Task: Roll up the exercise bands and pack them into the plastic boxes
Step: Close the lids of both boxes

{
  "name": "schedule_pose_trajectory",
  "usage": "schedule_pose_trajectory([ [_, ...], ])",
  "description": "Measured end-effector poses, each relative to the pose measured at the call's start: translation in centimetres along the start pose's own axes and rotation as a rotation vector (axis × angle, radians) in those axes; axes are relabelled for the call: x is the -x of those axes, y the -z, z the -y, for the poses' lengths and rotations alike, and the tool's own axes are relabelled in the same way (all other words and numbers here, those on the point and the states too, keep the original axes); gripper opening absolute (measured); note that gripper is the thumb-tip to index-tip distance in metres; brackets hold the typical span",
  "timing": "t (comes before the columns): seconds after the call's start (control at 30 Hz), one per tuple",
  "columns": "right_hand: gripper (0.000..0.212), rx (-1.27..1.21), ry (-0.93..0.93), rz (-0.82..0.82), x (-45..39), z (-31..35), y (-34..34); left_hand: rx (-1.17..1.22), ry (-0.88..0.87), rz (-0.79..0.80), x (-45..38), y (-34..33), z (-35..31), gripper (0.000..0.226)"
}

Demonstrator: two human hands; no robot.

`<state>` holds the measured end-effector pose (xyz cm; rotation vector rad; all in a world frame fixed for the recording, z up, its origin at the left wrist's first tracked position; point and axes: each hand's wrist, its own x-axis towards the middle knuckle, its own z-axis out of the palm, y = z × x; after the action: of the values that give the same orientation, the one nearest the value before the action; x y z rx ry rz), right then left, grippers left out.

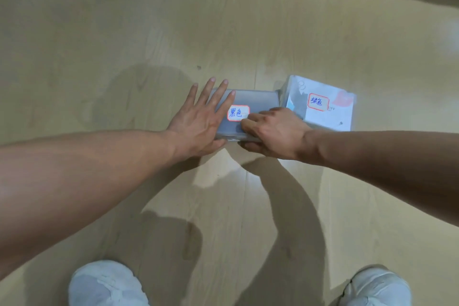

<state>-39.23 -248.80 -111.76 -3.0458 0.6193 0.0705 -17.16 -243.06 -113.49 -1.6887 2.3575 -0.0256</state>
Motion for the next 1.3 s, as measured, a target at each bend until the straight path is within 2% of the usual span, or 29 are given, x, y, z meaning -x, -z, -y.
schedule_pose_trajectory([
  [0.13, 0.039, -0.024, 0.014, -0.051, 1.0, -1.5, 1.0, -0.011, -0.01, -0.008, 0.5, 0.0, 0.0, 0.111],
  [0.23, 0.05, -0.052, -0.05, -0.086, 2.0, -3.3, 1.6, 0.022, 0.017, -0.011, 0.5, 0.4, -0.8, 0.11],
  [0.4, 0.081, -0.153, -0.308, 0.041, 4.7, -7.1, 2.3, 0.067, 0.056, -0.009, -1.3, 1.4, -2.1, 0.113],
  [0.47, 0.09, -0.182, -0.349, 0.132, 5.8, -8.1, 2.3, 0.079, 0.075, 0.031, -1.9, 1.6, -2.6, 0.112],
  [0.53, 0.09, -0.156, -0.374, 0.199, 6.6, -8.9, 2.0, 0.079, 0.087, 0.062, -2.3, 1.7, -3.0, 0.112],
  [0.67, 0.077, -0.199, -0.546, 0.245, 6.9, -10.0, 1.7, 0.065, 0.084, 0.083, -3.3, 2.1, -2.2, 0.112],
  [0.93, 0.074, -0.162, -0.361, 0.251, 5.9, -9.7, 2.1, 0.145, 0.125, 0.136, -5.8, 2.8, -0.9, 0.115],
  [1.13, 0.085, -0.156, -0.378, 0.268, 5.7, -9.2, 2.7, 0.168, 0.121, 0.131, -5.6, 2.8, -1.0, 0.113],
  [1.3, 0.081, -0.124, -0.376, 0.268, 5.6, -8.9, 2.9, 0.256, 0.135, 0.154, -5.2, 3.9, -1.3, 0.118],
])
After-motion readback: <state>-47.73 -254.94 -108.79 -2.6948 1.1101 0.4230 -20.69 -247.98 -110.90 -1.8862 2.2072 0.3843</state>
